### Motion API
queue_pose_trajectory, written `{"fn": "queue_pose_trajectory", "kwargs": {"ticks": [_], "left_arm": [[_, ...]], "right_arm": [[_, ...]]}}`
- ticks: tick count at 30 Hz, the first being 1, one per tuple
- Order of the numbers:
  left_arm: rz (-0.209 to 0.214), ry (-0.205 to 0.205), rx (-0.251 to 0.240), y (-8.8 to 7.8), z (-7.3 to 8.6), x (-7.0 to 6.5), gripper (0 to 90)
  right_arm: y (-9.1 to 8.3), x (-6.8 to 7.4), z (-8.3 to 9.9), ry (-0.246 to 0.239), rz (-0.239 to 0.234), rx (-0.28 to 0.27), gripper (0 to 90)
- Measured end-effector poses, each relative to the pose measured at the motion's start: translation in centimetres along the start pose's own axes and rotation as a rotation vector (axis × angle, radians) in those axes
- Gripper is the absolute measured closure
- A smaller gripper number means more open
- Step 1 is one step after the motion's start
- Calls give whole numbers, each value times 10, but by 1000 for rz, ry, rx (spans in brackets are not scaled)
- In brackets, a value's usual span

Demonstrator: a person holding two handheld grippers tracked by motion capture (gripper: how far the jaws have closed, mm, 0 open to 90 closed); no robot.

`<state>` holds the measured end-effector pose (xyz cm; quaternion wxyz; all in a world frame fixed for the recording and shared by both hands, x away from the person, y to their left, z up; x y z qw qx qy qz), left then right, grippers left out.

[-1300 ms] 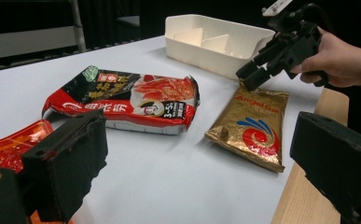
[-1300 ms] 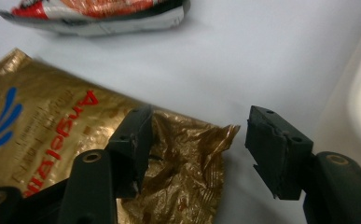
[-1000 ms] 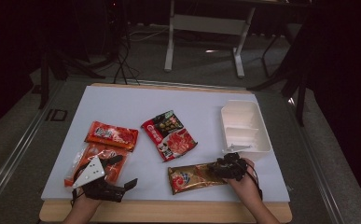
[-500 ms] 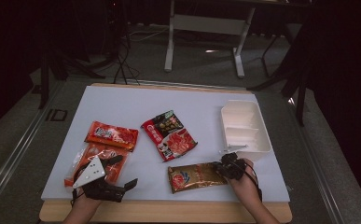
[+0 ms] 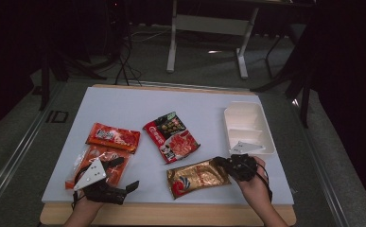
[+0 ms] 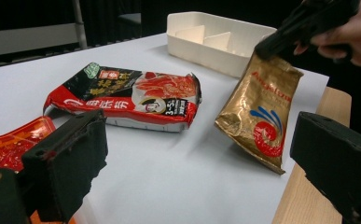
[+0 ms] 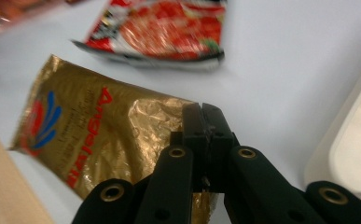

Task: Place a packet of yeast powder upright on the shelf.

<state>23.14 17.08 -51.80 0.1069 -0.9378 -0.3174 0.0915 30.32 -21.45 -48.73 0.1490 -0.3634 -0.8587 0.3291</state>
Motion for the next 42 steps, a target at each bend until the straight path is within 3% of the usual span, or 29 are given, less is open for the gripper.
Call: {"fn": "queue_pose_trajectory", "kwargs": {"ticks": [6, 9, 19, 26, 32, 37, 42], "left_arm": [[2, 1, 2, 0, 0, 0, 42], [4, -2, -1, 0, 0, 0, 42], [4, -1, 2, 0, 0, 0, 41], [5, -3, 2, 1, 0, 0, 42], [4, -4, 2, 1, 1, 0, 42], [4, -5, 3, 0, 1, 0, 41], [3, -5, 3, 0, 1, 0, 42]], "right_arm": [[-23, 17, -20, -66, -36, -75, 900], [-41, 33, -37, -124, -84, -126, 900], [-64, 51, -64, -227, -152, -156, 900], [-81, 39, -80, -272, -134, -175, 900], [-89, 25, -96, -299, -118, -161, 900], [-91, 9, -111, -303, -81, -161, 900], [-89, -14, -125, -270, -36, -167, 900]]}}
Point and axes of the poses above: each handheld gripper's, and its own axes: y roughly forward along the jaws, z roughly out of its underside, x roughly to its left, the point moved 3 cm from there along y, roughly forward along the jaws, and after that the axes turned 2 degrees about z, right-handed, at the moved point
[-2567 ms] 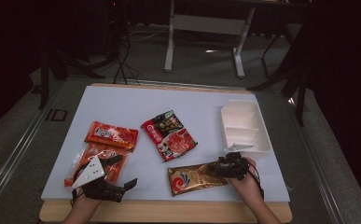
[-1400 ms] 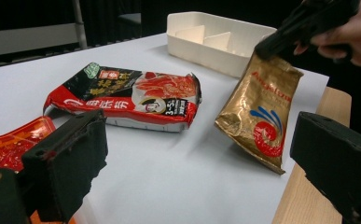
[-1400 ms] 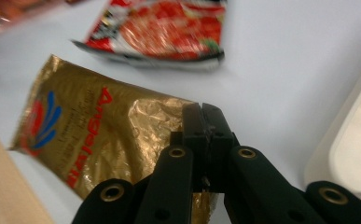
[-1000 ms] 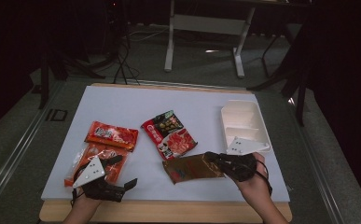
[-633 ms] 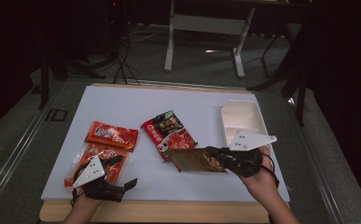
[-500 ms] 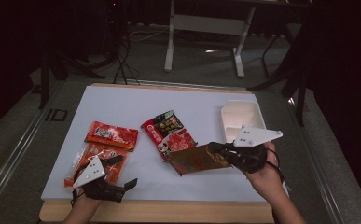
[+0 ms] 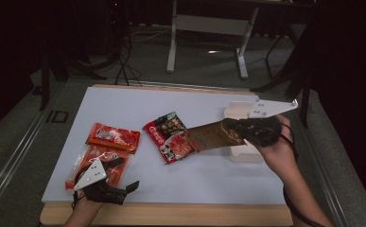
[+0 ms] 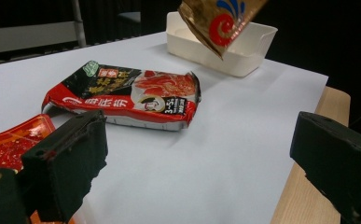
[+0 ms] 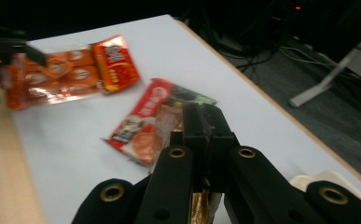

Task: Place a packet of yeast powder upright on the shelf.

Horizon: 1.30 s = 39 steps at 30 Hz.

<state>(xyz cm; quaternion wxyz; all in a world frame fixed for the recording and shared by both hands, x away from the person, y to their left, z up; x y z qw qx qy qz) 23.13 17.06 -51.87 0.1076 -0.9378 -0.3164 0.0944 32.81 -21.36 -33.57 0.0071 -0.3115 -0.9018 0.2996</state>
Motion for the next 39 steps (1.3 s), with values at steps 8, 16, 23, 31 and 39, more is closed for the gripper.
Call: {"fn": "queue_pose_trajectory", "kwargs": {"ticks": [8, 16, 23, 31, 39], "left_arm": [[0, 0, 4, 1, 0, 0, 42], [-2, 0, 7, 1, 1, 1, 42], [-5, -5, 9, 1, 1, 1, 42], [-10, -12, 10, 0, 2, 1, 42], [-21, -17, 8, -2, 3, 1, 42]], "right_arm": [[3, -32, -8, 26, 54, 8, 900], [-1, -65, -20, 36, 129, 18, 900], [-6, -93, -31, 62, 183, -19, 900], [-6, -120, -36, 73, 240, -29, 900], [5, -144, -25, 74, 292, 21, 900]]}}
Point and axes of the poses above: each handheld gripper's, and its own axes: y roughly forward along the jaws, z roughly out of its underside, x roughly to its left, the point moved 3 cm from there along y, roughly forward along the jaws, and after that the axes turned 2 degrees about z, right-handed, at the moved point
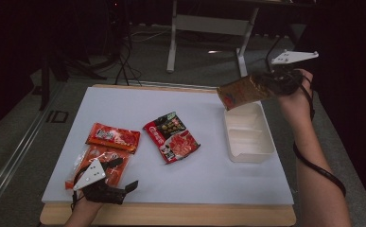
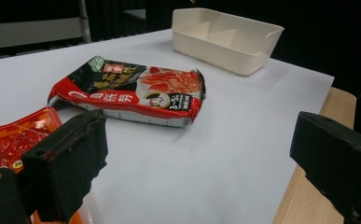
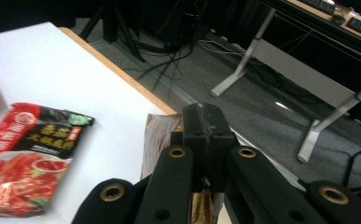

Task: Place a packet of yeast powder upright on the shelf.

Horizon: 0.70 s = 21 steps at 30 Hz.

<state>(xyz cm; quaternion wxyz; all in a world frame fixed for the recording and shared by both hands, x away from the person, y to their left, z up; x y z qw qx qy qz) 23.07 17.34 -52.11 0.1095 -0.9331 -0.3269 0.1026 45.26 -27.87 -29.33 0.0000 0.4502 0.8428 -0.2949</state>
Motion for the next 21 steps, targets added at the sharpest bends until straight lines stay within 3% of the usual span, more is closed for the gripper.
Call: {"fn": "queue_pose_trajectory", "kwargs": {"ticks": [14, 21], "left_arm": [[-4, -13, 1, 0, 1, 2, 42], [-5, -18, 0, 0, 1, 2, 42]], "right_arm": [[19, -35, 25, 45, 65, 33, 900], [24, -44, 36, 18, 93, 57, 899]]}}
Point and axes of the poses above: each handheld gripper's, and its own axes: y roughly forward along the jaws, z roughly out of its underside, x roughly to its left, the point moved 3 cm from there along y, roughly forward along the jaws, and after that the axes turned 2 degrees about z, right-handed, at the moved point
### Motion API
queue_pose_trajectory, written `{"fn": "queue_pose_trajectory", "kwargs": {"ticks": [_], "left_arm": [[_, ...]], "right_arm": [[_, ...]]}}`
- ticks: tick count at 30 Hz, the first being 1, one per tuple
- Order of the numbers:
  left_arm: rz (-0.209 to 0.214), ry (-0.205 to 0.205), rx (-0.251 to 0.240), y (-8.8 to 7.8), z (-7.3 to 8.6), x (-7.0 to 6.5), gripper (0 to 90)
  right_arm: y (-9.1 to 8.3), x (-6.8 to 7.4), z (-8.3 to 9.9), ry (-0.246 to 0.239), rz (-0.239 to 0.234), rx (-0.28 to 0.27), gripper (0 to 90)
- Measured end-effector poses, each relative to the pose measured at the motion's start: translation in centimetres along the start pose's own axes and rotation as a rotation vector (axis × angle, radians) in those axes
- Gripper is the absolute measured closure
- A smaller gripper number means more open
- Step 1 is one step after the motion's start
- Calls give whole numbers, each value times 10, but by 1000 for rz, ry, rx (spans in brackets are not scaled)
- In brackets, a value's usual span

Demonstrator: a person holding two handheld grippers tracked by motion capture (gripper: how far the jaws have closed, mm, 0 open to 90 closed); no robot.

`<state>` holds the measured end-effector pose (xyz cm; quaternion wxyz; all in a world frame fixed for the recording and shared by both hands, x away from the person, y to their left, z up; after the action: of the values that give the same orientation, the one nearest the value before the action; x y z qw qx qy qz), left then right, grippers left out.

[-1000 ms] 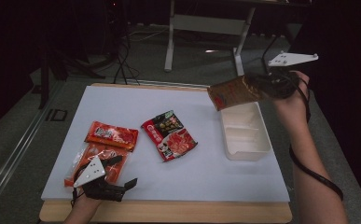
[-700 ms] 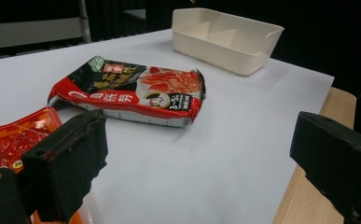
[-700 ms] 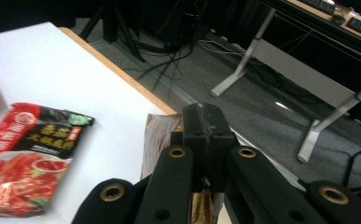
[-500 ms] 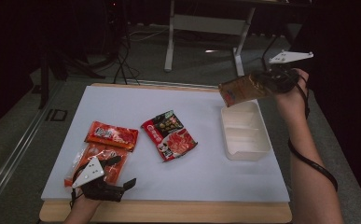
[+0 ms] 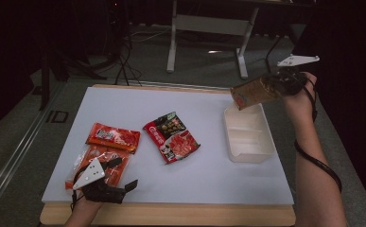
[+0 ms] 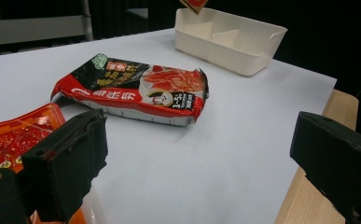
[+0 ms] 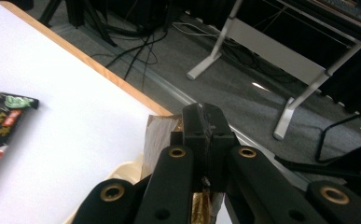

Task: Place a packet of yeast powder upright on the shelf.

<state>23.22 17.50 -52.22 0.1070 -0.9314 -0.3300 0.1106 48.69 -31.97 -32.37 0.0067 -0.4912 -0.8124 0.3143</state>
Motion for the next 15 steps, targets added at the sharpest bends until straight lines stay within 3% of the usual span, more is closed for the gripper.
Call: {"fn": "queue_pose_trajectory", "kwargs": {"ticks": [11, 15], "left_arm": [[1, -3, 3, 0, 0, 0, 41], [2, -5, 3, 0, 0, 0, 42]], "right_arm": [[15, -10, 20, -12, 38, 26, 894], [14, -13, 27, -1, 21, 24, 890]]}}
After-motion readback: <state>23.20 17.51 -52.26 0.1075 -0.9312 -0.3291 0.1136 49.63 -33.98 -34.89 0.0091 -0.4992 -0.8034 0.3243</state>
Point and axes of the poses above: each handheld gripper's, and its own axes: y roughly forward along the jaws, z roughly out of its underside, x roughly to its left, the point moved 3 cm from there along y, roughly forward along the jaws, and after that the axes turned 2 degrees about z, right-handed, at the moved point
